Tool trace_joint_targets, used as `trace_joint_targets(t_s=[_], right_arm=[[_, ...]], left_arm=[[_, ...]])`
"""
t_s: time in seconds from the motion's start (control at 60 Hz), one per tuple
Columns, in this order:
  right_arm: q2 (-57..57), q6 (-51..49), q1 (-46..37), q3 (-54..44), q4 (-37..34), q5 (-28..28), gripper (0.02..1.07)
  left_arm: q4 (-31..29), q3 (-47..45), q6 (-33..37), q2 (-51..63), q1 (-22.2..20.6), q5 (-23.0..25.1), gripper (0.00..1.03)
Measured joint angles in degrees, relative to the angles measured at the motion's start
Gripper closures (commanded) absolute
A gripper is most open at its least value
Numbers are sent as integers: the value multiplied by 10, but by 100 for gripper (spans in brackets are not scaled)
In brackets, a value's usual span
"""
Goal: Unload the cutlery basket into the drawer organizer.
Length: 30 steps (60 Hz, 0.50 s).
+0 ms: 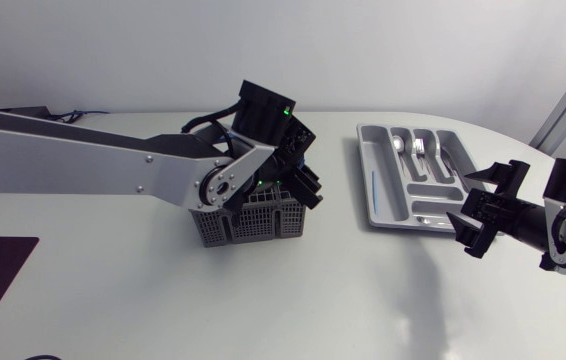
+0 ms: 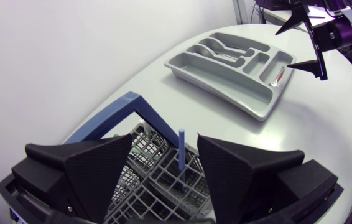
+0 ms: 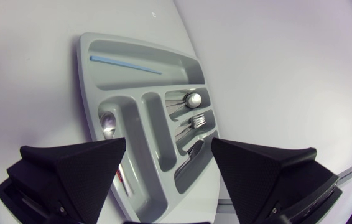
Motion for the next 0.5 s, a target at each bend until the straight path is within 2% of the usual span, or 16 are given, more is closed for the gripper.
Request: trace_joint_targets(t_s=[0.283,0.433,0.5], right_arm=[[-32,30,0,-7,-19,-21,7],[-53,42,0,-26,-22,-32,7],[-62,45,0,-38,-22,-33,7]], left_arm=[[19,0,6,30,-8,-27,18],[41,0,7,39,-11,-43,39],[56,0,7,39,-11,-51,45]])
